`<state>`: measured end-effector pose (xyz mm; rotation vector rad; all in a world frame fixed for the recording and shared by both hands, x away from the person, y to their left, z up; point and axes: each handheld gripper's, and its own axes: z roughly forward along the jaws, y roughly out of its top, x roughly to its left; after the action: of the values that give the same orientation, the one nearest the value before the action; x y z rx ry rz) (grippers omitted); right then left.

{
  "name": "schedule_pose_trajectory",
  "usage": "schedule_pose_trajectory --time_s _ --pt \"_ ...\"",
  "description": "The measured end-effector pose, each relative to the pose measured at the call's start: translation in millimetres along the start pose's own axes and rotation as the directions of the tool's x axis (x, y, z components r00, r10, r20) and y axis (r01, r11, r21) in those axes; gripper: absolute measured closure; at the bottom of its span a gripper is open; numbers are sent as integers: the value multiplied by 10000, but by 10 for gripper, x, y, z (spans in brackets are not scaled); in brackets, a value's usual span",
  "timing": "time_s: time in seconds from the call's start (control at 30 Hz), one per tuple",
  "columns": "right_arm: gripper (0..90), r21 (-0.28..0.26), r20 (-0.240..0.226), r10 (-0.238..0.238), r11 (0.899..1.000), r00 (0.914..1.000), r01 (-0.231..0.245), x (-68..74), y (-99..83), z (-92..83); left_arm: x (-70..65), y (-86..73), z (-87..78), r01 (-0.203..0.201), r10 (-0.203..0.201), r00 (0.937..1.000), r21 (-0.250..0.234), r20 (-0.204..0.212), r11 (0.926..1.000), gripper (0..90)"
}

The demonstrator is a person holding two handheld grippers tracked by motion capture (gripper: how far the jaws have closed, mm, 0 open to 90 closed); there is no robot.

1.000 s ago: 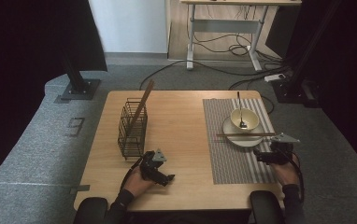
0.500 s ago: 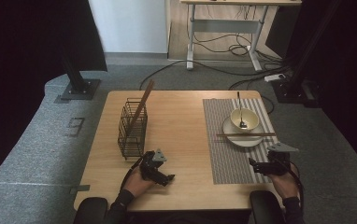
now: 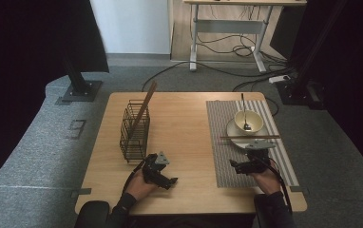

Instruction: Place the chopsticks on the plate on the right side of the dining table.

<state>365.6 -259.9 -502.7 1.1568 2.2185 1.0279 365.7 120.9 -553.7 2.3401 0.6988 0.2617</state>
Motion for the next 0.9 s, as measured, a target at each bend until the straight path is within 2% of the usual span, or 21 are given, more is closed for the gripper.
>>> schedule_pose_trajectory --time_s 0.27,0.63,0.9 --pt "0 380 -703 -127 9992 9974 154 176 63 341 0 0 0 -4 4 10000 1 1 10000 0" --pt "0 848 -493 -290 9958 9984 331 129 -69 631 -1 0 0 6 -6 10000 -2 3 10000 0" --pt "0 897 -582 60 9960 9983 -7 83 -144 712 -1 0 0 4 -4 10000 -3 3 10000 0"
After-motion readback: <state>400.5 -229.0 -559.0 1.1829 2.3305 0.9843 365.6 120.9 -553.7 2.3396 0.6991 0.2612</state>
